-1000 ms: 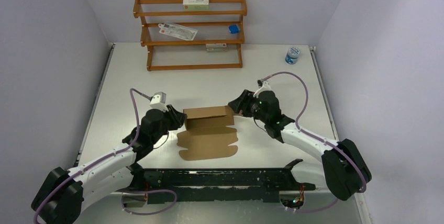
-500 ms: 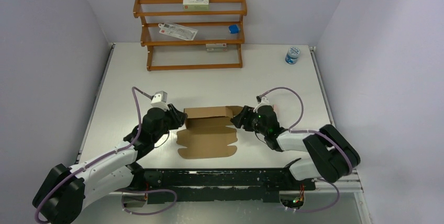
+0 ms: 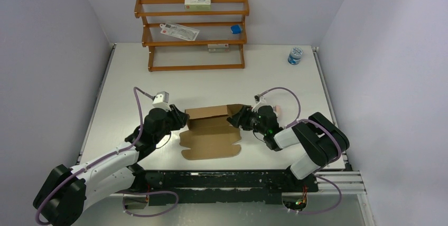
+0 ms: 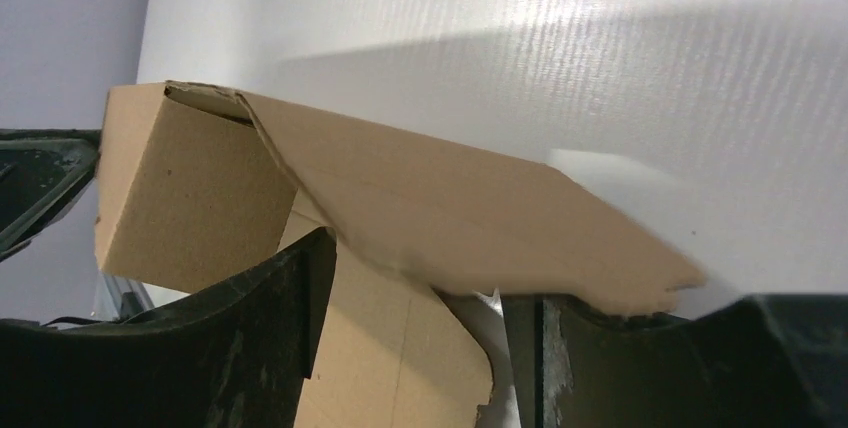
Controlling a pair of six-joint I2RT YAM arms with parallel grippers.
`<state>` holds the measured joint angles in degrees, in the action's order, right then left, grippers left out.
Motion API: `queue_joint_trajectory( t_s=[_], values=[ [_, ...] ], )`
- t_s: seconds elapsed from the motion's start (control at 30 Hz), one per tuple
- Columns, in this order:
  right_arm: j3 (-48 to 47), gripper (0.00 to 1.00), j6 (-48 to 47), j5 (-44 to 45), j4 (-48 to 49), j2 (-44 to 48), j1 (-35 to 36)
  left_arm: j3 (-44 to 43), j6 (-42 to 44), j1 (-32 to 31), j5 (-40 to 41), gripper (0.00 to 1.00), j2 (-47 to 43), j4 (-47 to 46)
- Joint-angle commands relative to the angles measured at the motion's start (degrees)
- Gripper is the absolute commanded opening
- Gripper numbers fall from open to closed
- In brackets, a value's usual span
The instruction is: Fold the paper box
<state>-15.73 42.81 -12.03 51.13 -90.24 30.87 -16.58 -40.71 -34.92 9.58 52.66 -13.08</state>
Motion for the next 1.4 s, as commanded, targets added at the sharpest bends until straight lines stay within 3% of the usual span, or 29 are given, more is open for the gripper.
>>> queue_joint_trajectory(
  t_s=[0.0,0.13,0.33,0.5,0.77,1.07,1.37],
  values=[
    [0.5,0.63,0.4,-2.5,5.1,1.4,0.8,-1.6,0.4,0.4,-1.4,0.33,-0.3,1.7],
    [-0.1,0.58,-2.8,-0.6,2.1,3.9,1.6,-1.9,0.5,0.4,-0.9,0.33,-0.8,2.6],
    [-0.4,0.38,-7.1,3.3,-0.8,4.7,3.3,-2.5,0.6,0.4,-1.4,0.33,-0.8,3.1],
    [-2.0,0.31,-11.3,6.8,-2.8,4.4,7.1,-2.4,0.4,0.4,-1.9,0.32,-1.0,3.1],
    [-6.2,0.37,-18.6,21.8,-9.9,3.6,16.2,-2.5,0.1,0.4,-2.1,0.32,-1.7,3.4],
    [-6.7,0.50,-20.9,22.0,-15.3,7.8,17.0,-2.4,1.8,0.4,1.7,0.32,-3.2,6.2],
    [-8.0,0.54,-22.6,25.6,-30.9,18.5,16.9,-2.3,3.6,0.4,4.1,0.32,-2.8,6.7]
  ],
)
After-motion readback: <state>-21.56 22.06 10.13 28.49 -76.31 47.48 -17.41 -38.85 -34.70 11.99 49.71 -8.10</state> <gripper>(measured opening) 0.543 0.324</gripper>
